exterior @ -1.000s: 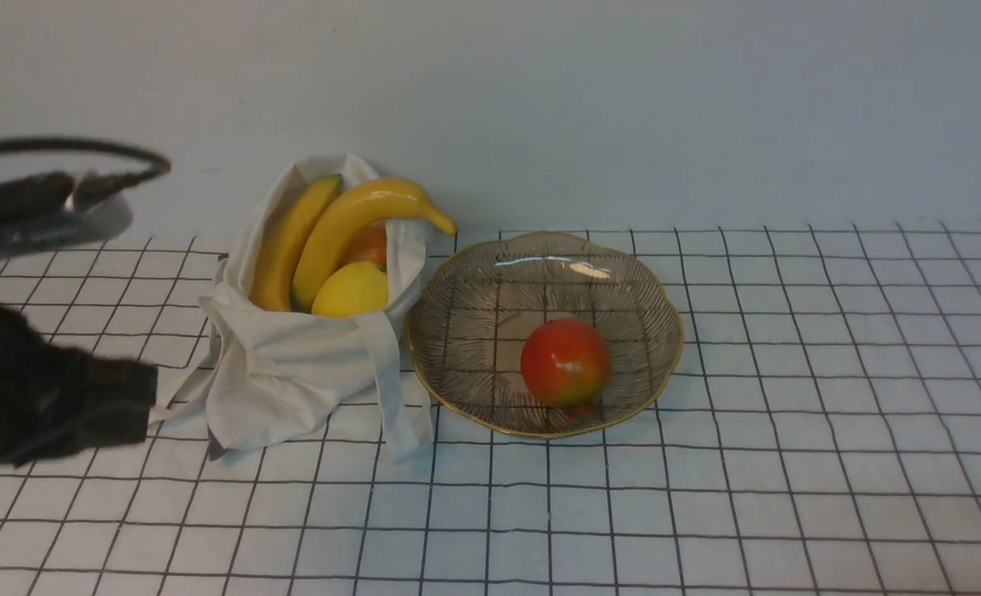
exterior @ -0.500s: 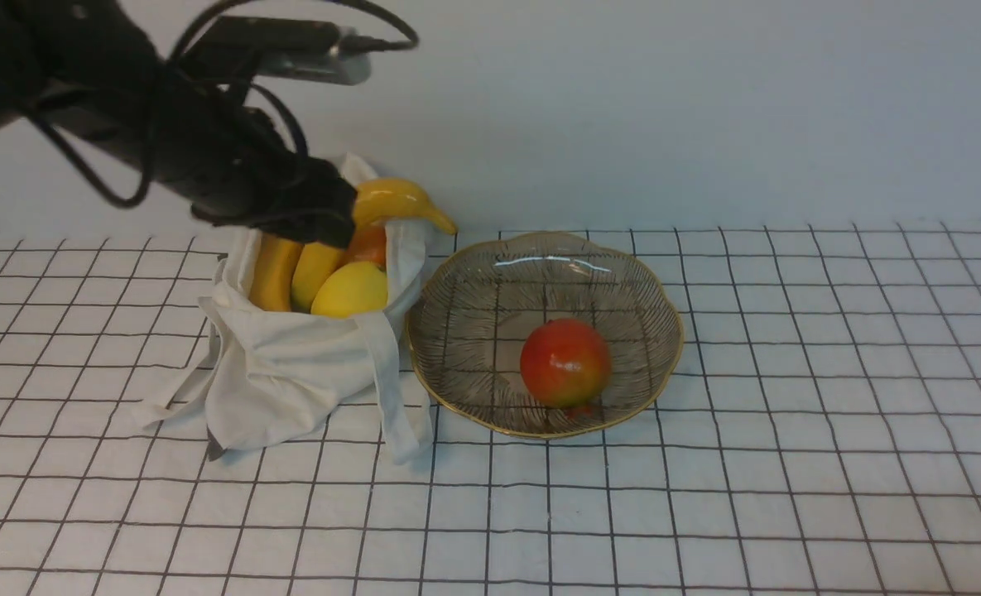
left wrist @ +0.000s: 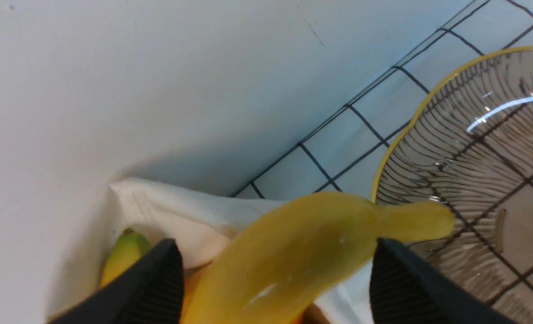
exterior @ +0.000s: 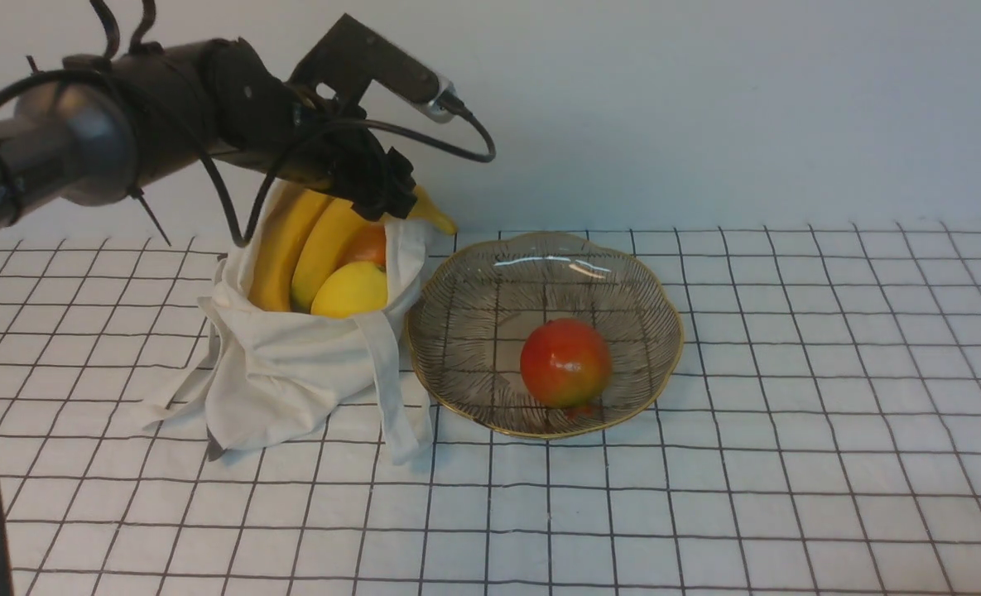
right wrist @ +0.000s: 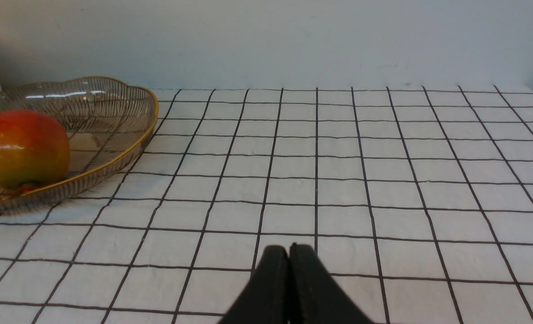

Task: Take the fruit out of the bag on the white checkered tablecloth and place them on the plate.
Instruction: 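Reach into the white bag and grasp the banana with the left gripper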

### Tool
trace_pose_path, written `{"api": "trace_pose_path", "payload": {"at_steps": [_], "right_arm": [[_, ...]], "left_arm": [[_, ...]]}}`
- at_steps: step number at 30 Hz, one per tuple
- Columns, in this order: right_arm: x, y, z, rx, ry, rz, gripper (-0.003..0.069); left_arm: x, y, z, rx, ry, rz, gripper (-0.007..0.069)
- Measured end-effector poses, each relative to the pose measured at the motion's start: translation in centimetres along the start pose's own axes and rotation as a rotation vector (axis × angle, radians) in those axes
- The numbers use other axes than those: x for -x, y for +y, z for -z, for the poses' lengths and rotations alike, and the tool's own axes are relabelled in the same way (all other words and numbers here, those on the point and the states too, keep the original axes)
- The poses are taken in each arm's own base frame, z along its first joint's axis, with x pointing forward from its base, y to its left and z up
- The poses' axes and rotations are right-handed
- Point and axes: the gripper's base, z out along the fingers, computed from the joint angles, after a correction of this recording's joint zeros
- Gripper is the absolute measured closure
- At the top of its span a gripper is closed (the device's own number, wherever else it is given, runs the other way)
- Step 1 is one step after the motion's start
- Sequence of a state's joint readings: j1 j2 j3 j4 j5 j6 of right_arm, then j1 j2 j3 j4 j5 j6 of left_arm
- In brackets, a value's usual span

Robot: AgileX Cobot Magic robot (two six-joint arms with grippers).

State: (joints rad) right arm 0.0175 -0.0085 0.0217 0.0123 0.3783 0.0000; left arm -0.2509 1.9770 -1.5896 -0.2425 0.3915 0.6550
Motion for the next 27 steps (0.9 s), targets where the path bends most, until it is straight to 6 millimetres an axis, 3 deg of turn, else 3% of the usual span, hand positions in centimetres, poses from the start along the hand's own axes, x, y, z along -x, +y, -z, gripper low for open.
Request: {"api": "trace_pose_path", "payload": {"at_steps": [14, 17, 23, 24, 27], "right_arm": [[0.0, 0.0, 0.0, 0.0, 0.0, 0.0, 0.0675], [0.0, 0.0, 0.0, 0.0, 0.0, 0.0, 0.0675], [0.0, 0.0, 0.0, 0.0, 0.0, 0.0, 0.0675], [0.0, 0.0, 0.0, 0.0, 0.0, 0.0, 0.0675], [0.0, 0.0, 0.0, 0.0, 0.0, 0.0, 0.0675]], "left_arm": [[-1.9, -0.3, -3.1, 0.013, 0.041, -0.06, 0.0132], [-2.3, -0.3, -3.8, 0.024, 0.038, -0.069, 0.0221], [-2.0, -0.1, -3.6, 0.039, 0.017, -0.072, 0.052], [-1.6, 0.0, -3.0, 0.043, 0.007, -0.073, 0.0579], [-0.2, 0.4, -0.9, 0.055, -0.024, -0.077, 0.0623]]}}
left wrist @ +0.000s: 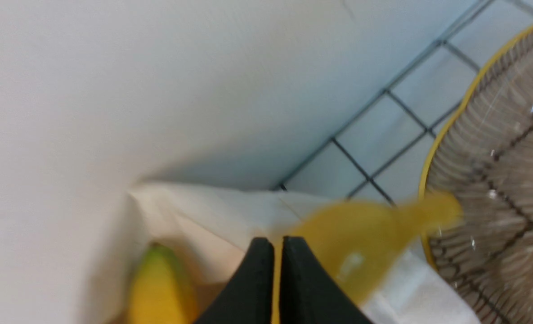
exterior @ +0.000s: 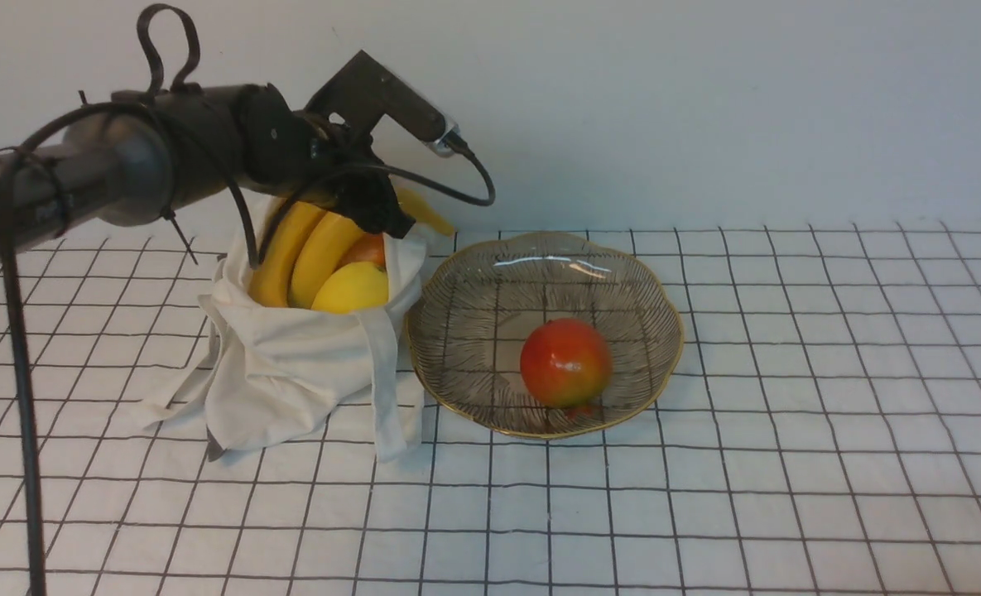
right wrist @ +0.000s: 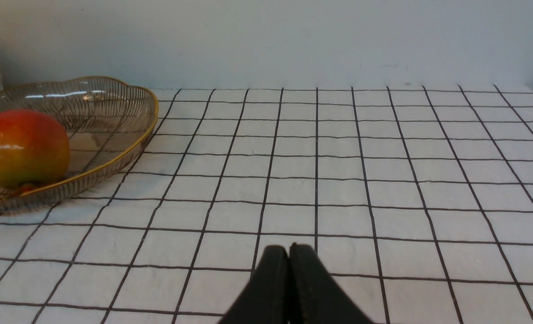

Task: Take the fruit out of the bag on the white checkered tablecloth and place them on the plate.
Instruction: 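Reach into the white bag and grasp the banana with the left gripper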

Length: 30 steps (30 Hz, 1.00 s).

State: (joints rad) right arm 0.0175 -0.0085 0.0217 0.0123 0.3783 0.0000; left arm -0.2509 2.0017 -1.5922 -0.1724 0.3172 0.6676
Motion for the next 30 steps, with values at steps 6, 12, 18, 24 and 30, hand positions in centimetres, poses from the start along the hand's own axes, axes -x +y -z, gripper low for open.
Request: {"api": "trace_pose_path", "payload": {"at_steps": [6, 12, 18, 24, 30], "right_arm": [[0.0, 0.0, 0.0, 0.0, 0.0, 0.0, 0.0675], [0.0, 0.0, 0.0, 0.0, 0.0, 0.0, 0.0675], [0.0, 0.0, 0.0, 0.0, 0.0, 0.0, 0.0675], [0.0, 0.0, 0.0, 0.0, 0.0, 0.0, 0.0675], [0.0, 0.0, 0.0, 0.0, 0.0, 0.0, 0.0675]], "left_arm": [[3.0, 1.3, 4.6, 0.05, -0.097, -0.006, 0.0632], [2.5, 0.9, 4.5, 0.005, -0.042, 0.003, 0.0625], [1.0, 0.1, 2.4, -0.034, 0.025, 0.071, 0.049], [0.0, -0.2, 0.2, -0.023, 0.026, 0.118, 0.0197], [-1.4, -0.6, -2.4, -0.004, 0.021, 0.12, 0.0041]]}}
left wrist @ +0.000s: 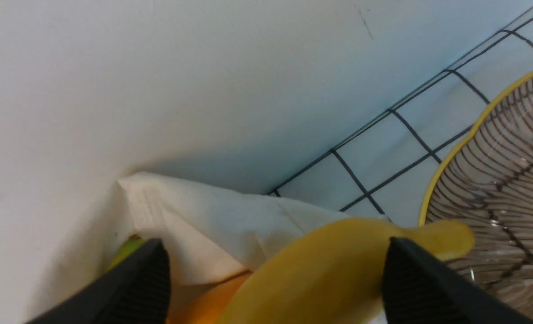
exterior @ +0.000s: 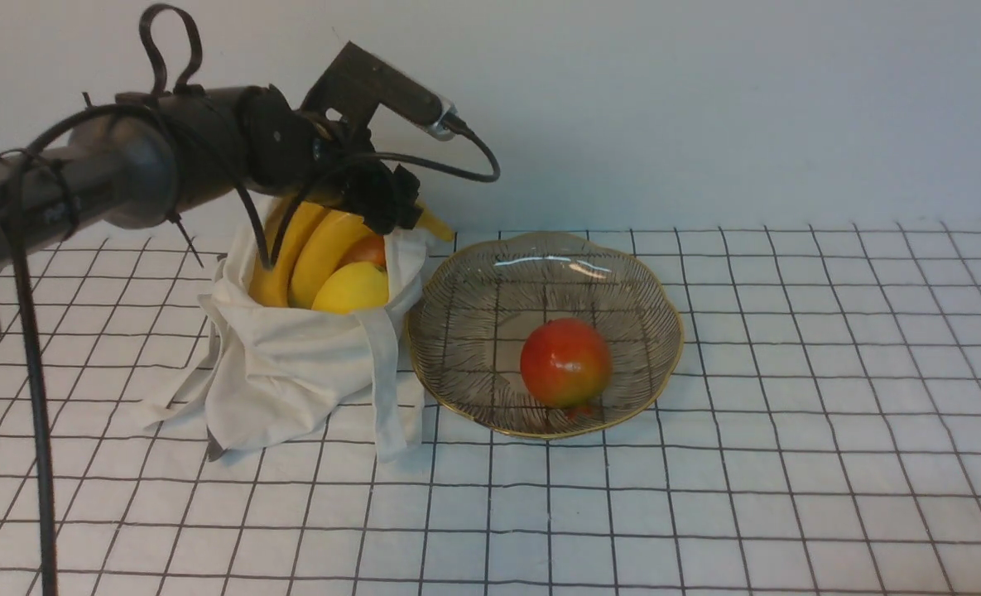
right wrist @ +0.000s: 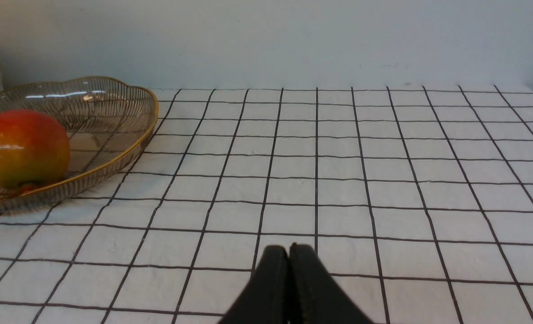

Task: Take the fruit out of the bag on the white checkered tablecloth and place them on the plate.
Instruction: 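Reach into the white bag and grasp the banana with the left gripper, then place the banana on the plate with the left gripper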

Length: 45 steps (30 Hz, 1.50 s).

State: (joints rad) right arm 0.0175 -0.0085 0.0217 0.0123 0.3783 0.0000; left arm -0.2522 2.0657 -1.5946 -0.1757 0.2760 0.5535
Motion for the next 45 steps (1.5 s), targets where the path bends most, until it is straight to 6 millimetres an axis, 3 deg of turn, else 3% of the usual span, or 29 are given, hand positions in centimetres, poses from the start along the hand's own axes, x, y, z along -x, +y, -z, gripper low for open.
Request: {"api": "trace_pose_path", "payload": {"at_steps": [8, 13, 16, 19, 22, 36, 42, 45], "right_arm": [[0.0, 0.0, 0.0, 0.0, 0.0, 0.0, 0.0675], [0.0, 0.0, 0.0, 0.0, 0.0, 0.0, 0.0675], [0.0, 0.0, 0.0, 0.0, 0.0, 0.0, 0.0675], [0.0, 0.0, 0.0, 0.0, 0.0, 0.0, 0.0675], [0.0, 0.0, 0.0, 0.0, 0.0, 0.0, 0.0675], [0.0, 0.0, 0.0, 0.0, 0.0, 0.0, 0.0675], [0.0, 0.0, 0.0, 0.0, 0.0, 0.0, 0.0675], [0.0, 0.0, 0.0, 0.0, 0.0, 0.0, 0.0675]], "left_arm": [[-1.1, -0.3, -1.5, -0.005, 0.02, -0.052, 0.0035], [-2.1, -0.6, -2.9, 0.0, 0.025, -0.065, 0.0077], [-2.4, -0.7, -3.3, 0.003, 0.026, -0.079, 0.0132], [-2.2, -0.6, -3.2, 0.008, 0.022, -0.096, 0.0287], [-1.8, -0.4, -2.5, 0.007, 0.018, -0.094, 0.0303], [4.1, 0.9, 8.3, -0.024, -0.035, -0.059, 0.0304], [6.0, -0.6, 13.4, -0.239, -0.063, 0.271, 0.0304], [6.2, -1.7, 13.6, -0.359, -0.045, 0.383, 0.0304]]}}
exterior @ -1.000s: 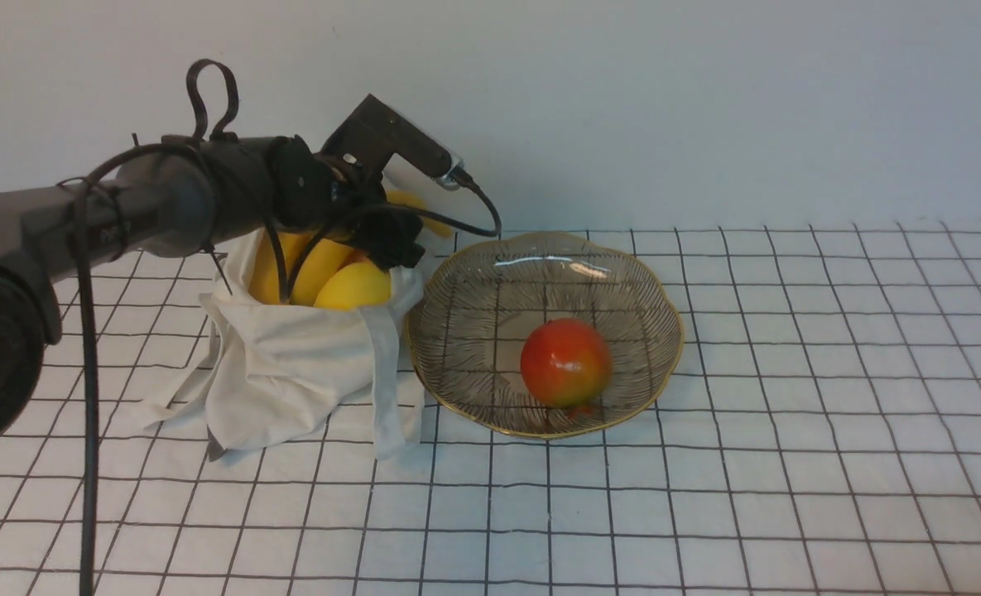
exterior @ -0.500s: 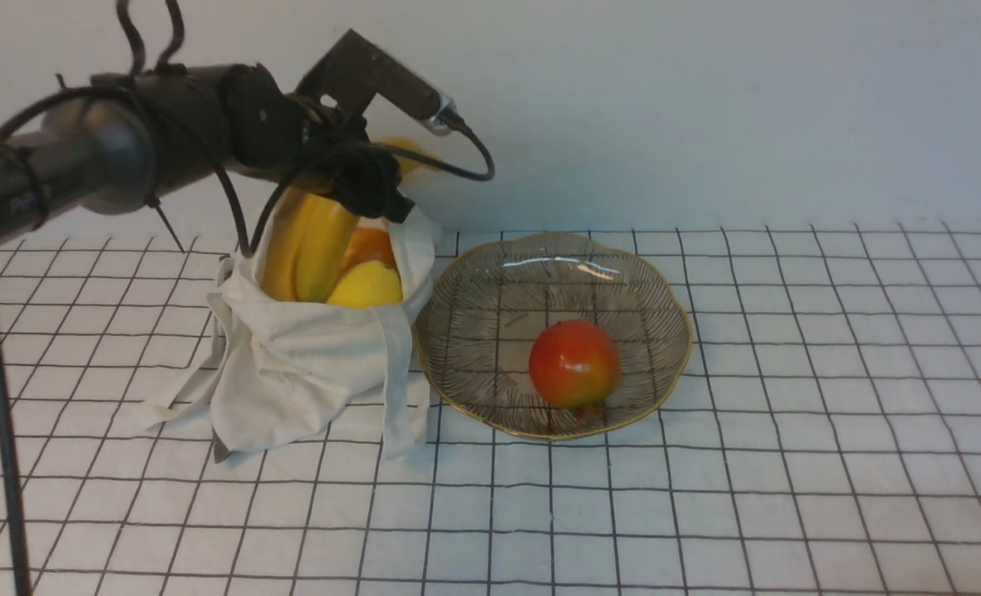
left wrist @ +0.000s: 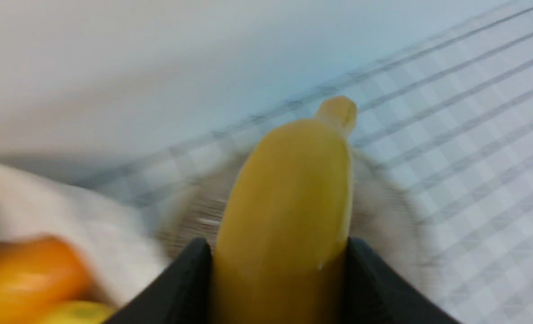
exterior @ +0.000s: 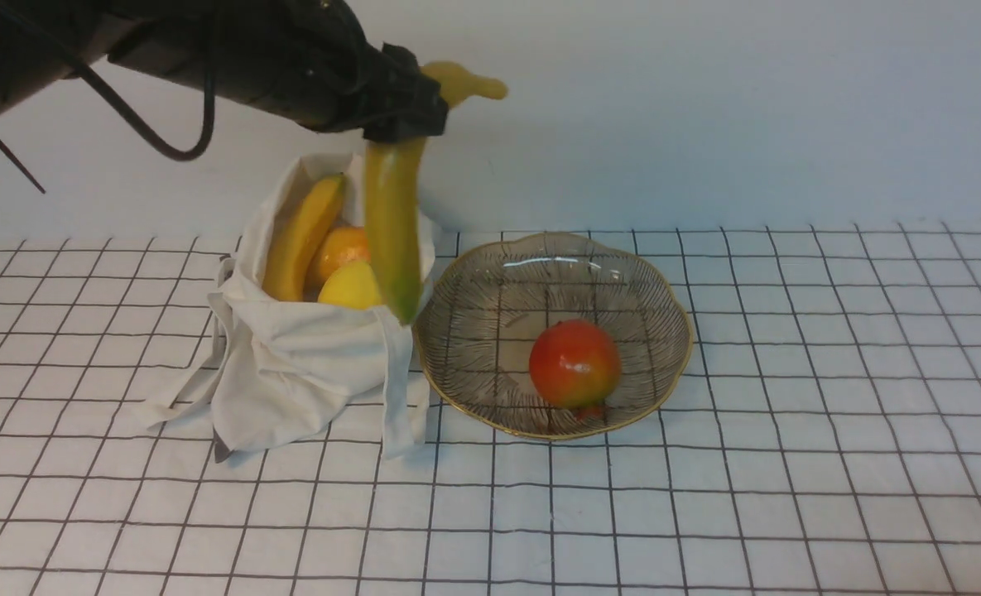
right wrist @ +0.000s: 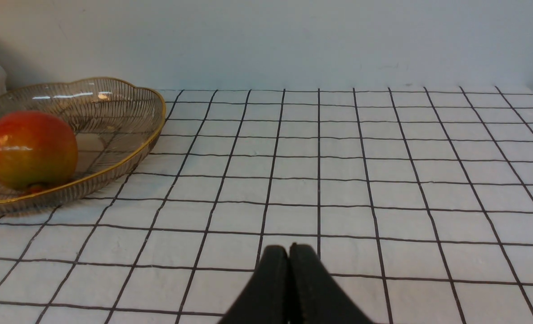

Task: Take the fruit out of the bag on the white checkered tablecloth and place them on the plate.
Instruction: 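Place the banana on the plate with the left gripper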

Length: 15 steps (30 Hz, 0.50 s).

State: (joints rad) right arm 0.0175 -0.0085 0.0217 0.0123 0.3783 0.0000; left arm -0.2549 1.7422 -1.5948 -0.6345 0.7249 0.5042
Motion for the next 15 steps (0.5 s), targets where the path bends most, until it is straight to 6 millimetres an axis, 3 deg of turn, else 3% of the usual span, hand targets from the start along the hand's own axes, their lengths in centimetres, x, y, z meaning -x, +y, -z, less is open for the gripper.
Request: {"api": "trace_pose_path", "payload": {"at_steps": [4, 7, 12, 15], "right_arm": [[0.0, 0.0, 0.0, 0.0, 0.0, 0.0, 0.0675], [0.0, 0.0, 0.0, 0.0, 0.0, 0.0, 0.0675], [0.0, 0.0, 0.0, 0.0, 0.0, 0.0, 0.0675], [0.0, 0.0, 0.0, 0.0, 0.0, 0.0, 0.0675]], "left_arm": [[-1.0, -0.9, -3.0, -0.13, 0.038, 0.123, 0.0304], [-2.5, -1.0, -6.6, -0.142, 0.081, 0.151, 0.0304], [-4.6, -0.7, -10.8, -0.114, 0.117, 0.174, 0.0303], [-5.6, -0.1, -12.5, -0.092, 0.125, 0.196, 0.0229]]}}
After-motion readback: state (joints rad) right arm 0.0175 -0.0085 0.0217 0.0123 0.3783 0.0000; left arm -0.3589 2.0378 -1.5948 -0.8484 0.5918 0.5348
